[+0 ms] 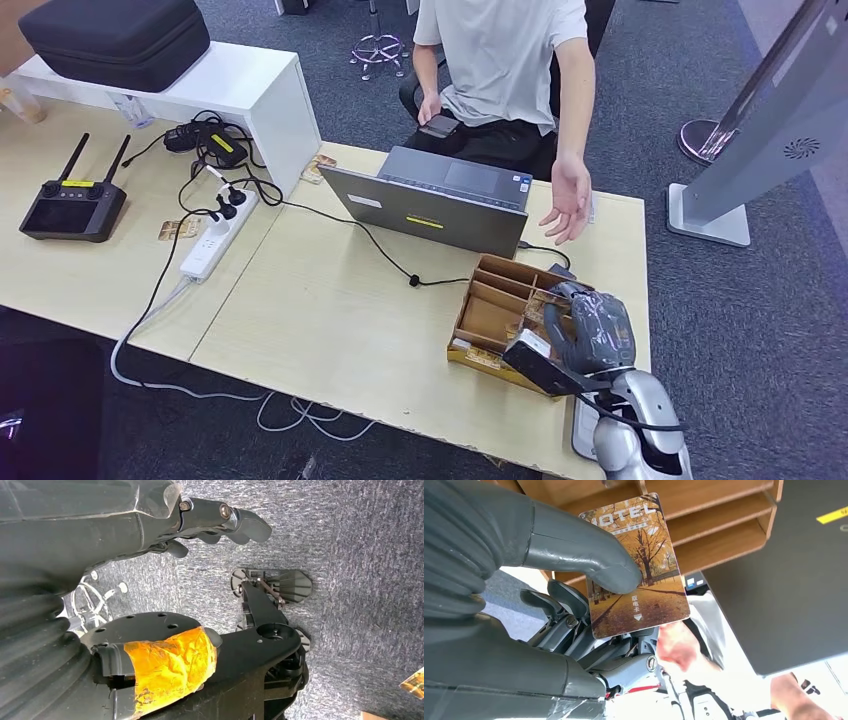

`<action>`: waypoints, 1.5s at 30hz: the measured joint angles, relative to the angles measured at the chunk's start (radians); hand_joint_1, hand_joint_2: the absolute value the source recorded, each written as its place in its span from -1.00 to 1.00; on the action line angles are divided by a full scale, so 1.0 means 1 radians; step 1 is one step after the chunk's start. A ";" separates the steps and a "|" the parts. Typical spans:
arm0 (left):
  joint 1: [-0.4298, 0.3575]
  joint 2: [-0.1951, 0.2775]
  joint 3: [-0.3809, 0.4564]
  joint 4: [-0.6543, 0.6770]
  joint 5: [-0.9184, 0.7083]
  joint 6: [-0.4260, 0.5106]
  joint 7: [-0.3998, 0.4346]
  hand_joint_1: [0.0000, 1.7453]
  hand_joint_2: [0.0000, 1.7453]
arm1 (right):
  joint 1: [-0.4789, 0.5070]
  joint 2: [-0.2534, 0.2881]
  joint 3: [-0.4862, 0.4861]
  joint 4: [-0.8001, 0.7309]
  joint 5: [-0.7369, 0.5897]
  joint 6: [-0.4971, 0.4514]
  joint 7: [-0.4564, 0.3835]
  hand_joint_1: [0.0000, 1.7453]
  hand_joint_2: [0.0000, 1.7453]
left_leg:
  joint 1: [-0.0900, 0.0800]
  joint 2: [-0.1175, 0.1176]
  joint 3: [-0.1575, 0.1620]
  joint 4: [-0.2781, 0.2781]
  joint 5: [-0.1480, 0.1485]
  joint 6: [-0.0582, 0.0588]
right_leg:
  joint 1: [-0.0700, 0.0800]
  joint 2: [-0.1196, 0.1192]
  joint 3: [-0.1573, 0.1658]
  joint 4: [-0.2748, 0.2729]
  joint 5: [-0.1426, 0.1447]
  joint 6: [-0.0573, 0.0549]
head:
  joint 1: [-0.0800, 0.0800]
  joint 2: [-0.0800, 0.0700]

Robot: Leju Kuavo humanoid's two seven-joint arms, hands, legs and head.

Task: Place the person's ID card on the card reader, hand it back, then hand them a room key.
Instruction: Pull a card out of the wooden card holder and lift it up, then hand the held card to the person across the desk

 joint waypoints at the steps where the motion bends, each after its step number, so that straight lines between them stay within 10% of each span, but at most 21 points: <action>1: 0.000 0.000 0.000 0.000 0.000 -0.001 0.000 -1.00 1.00 | -0.002 0.000 0.000 0.000 0.000 0.000 0.000 1.00 1.00 | 0.000 0.000 0.000 0.000 0.000 0.000 | 0.000 0.000 0.000 0.000 0.000 0.000 | 0.000 0.000; 17: 0.000 0.003 0.000 0.000 -0.004 -0.001 0.000 -1.00 1.00 | -0.025 0.000 0.000 0.003 -0.056 0.044 -0.008 1.00 1.00 | 0.000 0.000 -0.001 0.000 0.000 0.000 | 0.000 0.000 -0.001 0.000 0.000 0.000 | 0.000 0.000; 26: -0.003 0.029 -0.016 0.000 -0.037 -0.011 -0.008 -1.00 1.00 | -0.282 0.002 0.008 0.148 -0.166 0.153 0.051 1.00 1.00 | 0.000 0.000 -0.001 0.000 0.002 -0.001 | 0.000 0.000 -0.001 0.001 0.002 -0.001 | 0.000 0.000; 39: -0.011 0.036 -0.084 0.001 -0.105 -0.029 -0.013 -1.00 1.00 | -0.672 0.018 -0.151 0.446 0.032 -0.051 0.274 1.00 1.00 | 0.000 -0.001 -0.002 0.001 0.003 0.000 | 0.000 0.000 -0.002 0.000 0.003 -0.002 | 0.000 0.000; 44: -0.011 0.037 -0.099 0.001 -0.106 -0.032 -0.016 -1.00 1.00 | -0.680 0.021 -0.229 0.496 0.077 -0.060 0.265 1.00 1.00 | 0.000 -0.001 -0.003 0.001 0.003 0.000 | 0.000 -0.001 -0.002 0.000 0.003 -0.002 | 0.000 0.000; 45: -0.011 0.037 -0.100 0.001 -0.106 -0.032 -0.016 -1.00 1.00 | -0.680 0.021 -0.238 0.501 0.080 -0.062 0.264 0.50 1.00 | 0.000 -0.001 -0.003 0.001 0.003 0.000 | 0.000 -0.001 -0.002 0.000 0.003 -0.002 | 0.000 0.000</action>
